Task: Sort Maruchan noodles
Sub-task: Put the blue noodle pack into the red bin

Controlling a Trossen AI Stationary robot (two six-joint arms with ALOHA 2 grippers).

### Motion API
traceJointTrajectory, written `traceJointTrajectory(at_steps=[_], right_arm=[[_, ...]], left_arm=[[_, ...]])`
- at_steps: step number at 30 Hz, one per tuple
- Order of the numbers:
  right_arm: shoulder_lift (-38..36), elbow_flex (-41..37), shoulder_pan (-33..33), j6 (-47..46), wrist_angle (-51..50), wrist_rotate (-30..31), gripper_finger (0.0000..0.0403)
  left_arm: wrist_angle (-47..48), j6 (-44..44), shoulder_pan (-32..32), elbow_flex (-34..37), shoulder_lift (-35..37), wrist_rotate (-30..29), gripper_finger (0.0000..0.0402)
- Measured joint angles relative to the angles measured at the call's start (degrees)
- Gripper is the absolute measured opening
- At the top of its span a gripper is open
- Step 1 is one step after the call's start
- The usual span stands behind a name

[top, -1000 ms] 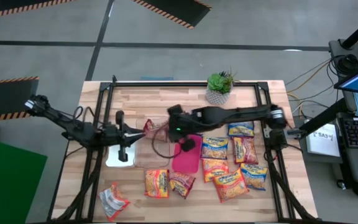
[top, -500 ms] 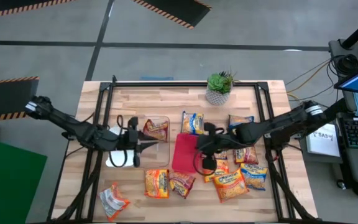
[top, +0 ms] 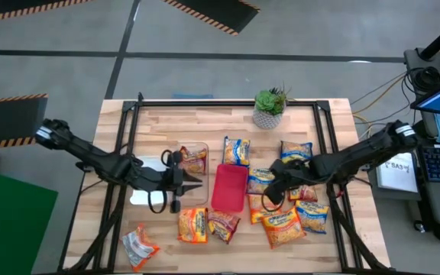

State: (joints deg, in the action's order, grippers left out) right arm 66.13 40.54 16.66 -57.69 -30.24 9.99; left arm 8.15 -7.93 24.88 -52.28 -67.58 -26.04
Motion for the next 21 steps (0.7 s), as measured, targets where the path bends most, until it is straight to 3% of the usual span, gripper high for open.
traceJointTrajectory(at_steps=[8, 21], right_arm=[[-5.28, -7.03, -0.06, -8.57, -0.08, 0.17, 0.0034], [-6.10, -10.31, -0.04, -18.49, 1.06, 0.21, 0.0231]], left_arm=[[-0.08, 0.91, -0.16, -1.35, -2.89, -0.20, 0.0035], [-2.17, 1.21, -1.10, -1.70, -3.64, -0.43, 0.0035]])
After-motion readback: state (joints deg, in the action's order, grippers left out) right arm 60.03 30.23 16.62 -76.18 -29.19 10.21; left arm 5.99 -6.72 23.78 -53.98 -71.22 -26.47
